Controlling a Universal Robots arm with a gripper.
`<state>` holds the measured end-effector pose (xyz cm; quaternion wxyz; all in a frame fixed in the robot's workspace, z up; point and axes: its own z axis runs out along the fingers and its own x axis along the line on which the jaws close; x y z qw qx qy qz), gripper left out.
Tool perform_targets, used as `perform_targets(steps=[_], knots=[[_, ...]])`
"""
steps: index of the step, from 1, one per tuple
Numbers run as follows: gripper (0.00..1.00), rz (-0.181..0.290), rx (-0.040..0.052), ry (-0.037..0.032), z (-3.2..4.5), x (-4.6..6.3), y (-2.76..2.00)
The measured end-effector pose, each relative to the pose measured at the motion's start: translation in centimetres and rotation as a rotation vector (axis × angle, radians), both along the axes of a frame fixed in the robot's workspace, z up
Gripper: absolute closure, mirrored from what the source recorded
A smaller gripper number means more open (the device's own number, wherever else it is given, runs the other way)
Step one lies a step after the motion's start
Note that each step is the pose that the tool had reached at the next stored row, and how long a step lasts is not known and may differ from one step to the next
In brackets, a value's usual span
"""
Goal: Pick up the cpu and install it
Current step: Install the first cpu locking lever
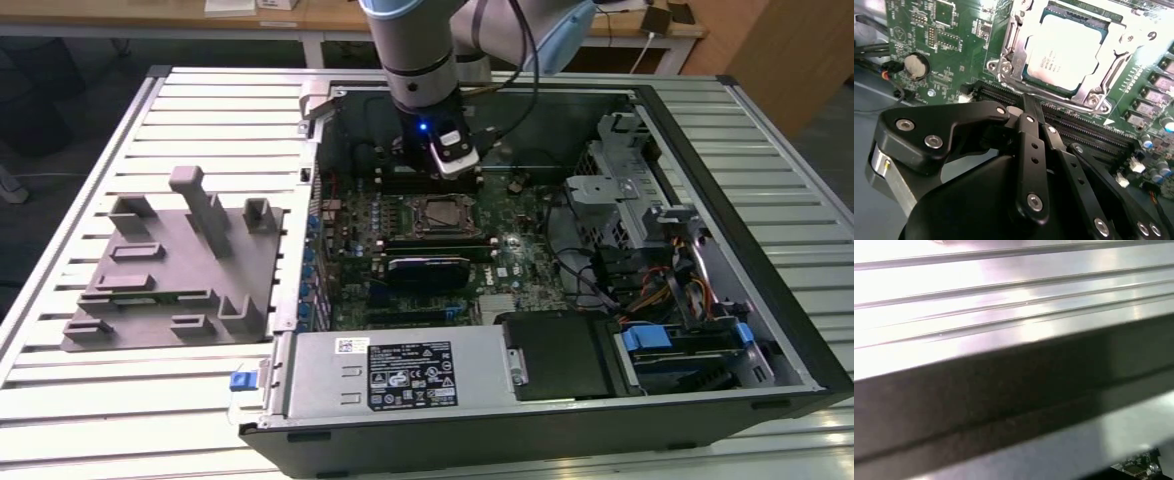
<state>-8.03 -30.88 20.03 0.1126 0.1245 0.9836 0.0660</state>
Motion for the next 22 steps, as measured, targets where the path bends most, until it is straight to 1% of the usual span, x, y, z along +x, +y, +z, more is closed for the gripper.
perform_targets(steps=[10,12,17,18,22], knots=[[0.89,0.0,-0.0001,0.0002,2.62,0.0,0.0],[0.89,0.0,-0.0001,0.0002,2.79,0.0,0.0],[0.89,0.0,0.0,0.0006,2.8,0.0,0.0],[0.89,0.0,-0.0002,0.008,2.8,0.0,0.0],[0.89,0.0,-0.0015,0.0802,2.76,0.3,0.0]])
